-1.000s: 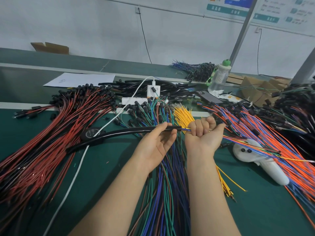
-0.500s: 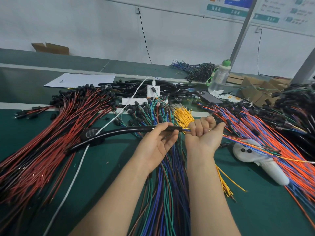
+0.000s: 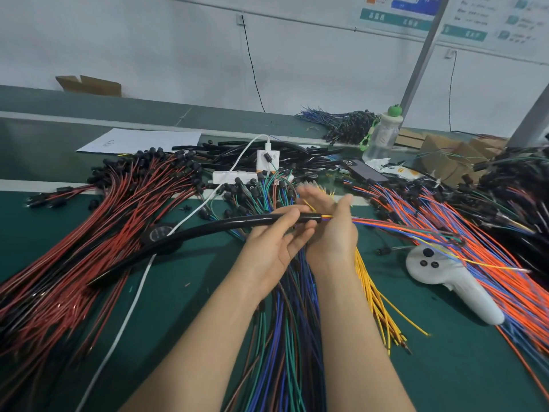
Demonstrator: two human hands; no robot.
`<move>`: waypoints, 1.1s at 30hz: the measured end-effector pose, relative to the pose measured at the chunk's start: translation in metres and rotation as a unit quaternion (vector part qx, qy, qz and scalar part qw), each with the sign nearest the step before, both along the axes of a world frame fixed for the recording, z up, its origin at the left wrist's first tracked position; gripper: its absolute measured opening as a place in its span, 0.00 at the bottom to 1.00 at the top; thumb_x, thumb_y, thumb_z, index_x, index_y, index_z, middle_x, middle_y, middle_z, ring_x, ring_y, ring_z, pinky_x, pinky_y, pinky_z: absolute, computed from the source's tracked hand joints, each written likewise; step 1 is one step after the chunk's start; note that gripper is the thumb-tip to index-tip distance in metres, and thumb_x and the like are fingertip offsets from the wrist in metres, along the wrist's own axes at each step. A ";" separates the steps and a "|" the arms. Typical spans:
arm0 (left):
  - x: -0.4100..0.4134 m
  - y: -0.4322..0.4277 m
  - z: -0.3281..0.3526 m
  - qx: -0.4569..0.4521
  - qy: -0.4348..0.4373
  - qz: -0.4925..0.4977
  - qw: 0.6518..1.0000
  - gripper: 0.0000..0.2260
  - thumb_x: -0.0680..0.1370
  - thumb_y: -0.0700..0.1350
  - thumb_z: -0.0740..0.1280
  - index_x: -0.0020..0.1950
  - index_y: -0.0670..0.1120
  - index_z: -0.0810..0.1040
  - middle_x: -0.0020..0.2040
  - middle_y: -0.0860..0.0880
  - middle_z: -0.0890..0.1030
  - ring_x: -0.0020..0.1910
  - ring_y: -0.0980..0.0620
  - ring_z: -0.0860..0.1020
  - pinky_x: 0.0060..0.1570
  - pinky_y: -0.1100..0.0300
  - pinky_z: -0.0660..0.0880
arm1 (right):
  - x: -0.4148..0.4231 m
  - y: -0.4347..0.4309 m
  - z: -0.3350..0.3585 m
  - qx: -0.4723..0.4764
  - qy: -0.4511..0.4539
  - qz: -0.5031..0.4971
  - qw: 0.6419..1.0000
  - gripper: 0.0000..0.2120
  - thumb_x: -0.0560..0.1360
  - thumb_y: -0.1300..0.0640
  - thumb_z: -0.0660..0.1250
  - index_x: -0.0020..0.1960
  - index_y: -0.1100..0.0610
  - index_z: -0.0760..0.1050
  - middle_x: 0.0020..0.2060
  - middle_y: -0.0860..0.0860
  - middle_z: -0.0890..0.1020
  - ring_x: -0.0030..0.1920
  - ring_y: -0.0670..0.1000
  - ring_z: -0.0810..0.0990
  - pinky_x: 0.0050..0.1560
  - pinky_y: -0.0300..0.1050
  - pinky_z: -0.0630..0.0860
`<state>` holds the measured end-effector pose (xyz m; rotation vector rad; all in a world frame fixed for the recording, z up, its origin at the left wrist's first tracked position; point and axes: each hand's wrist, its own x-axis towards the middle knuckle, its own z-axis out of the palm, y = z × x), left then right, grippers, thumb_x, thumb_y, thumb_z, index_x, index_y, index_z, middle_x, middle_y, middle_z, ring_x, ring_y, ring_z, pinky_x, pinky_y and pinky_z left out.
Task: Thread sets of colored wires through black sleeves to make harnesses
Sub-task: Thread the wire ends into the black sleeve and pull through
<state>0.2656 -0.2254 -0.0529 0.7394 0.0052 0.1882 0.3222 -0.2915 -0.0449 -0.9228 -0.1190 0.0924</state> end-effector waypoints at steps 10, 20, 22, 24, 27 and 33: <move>0.001 0.022 0.003 0.010 0.017 0.111 0.994 0.09 0.80 0.35 0.59 0.46 0.37 0.78 0.37 0.47 0.83 0.36 0.57 0.81 0.38 0.68 0.78 | -0.002 -0.014 0.010 0.226 0.041 0.022 0.973 0.20 0.81 0.48 0.57 0.34 0.55 0.73 0.29 0.48 0.76 0.32 0.47 0.76 0.40 0.38 0.70; 0.004 0.000 0.001 0.083 -0.001 0.063 0.995 0.10 0.80 0.35 0.58 0.47 0.36 0.78 0.40 0.47 0.84 0.37 0.57 0.81 0.41 0.70 0.77 | -0.006 0.017 -0.003 0.078 0.060 -0.038 0.994 0.30 0.83 0.48 0.51 0.28 0.55 0.77 0.34 0.50 0.82 0.37 0.49 0.80 0.40 0.40 0.75; 0.003 0.012 0.003 0.052 0.002 0.093 0.994 0.10 0.80 0.35 0.58 0.46 0.36 0.78 0.39 0.48 0.84 0.36 0.58 0.81 0.40 0.70 0.77 | -0.004 0.009 -0.001 0.151 0.080 -0.008 0.985 0.16 0.82 0.51 0.57 0.39 0.55 0.76 0.37 0.50 0.80 0.38 0.49 0.79 0.41 0.40 0.74; 0.000 0.029 0.004 0.032 0.002 0.107 0.994 0.09 0.80 0.36 0.58 0.47 0.35 0.78 0.39 0.47 0.83 0.35 0.58 0.81 0.39 0.70 0.78 | 0.001 -0.011 0.003 0.324 0.094 -0.002 0.941 0.13 0.80 0.53 0.61 0.37 0.54 0.70 0.28 0.49 0.75 0.30 0.47 0.77 0.36 0.38 0.75; -0.003 0.045 0.002 0.029 0.015 0.102 0.994 0.09 0.80 0.36 0.59 0.47 0.34 0.78 0.38 0.46 0.83 0.34 0.58 0.81 0.38 0.70 0.78 | 0.004 -0.027 0.002 0.425 0.106 -0.022 0.899 0.21 0.82 0.51 0.57 0.31 0.53 0.59 0.20 0.47 0.63 0.21 0.46 0.68 0.30 0.37 0.68; 0.005 0.020 -0.004 0.105 0.001 0.042 0.994 0.11 0.80 0.38 0.58 0.45 0.36 0.79 0.41 0.48 0.84 0.36 0.59 0.81 0.39 0.71 0.77 | 0.000 0.010 -0.007 0.200 0.096 -0.027 0.975 0.25 0.83 0.46 0.48 0.32 0.57 0.64 0.30 0.55 0.77 0.36 0.53 0.79 0.40 0.44 0.74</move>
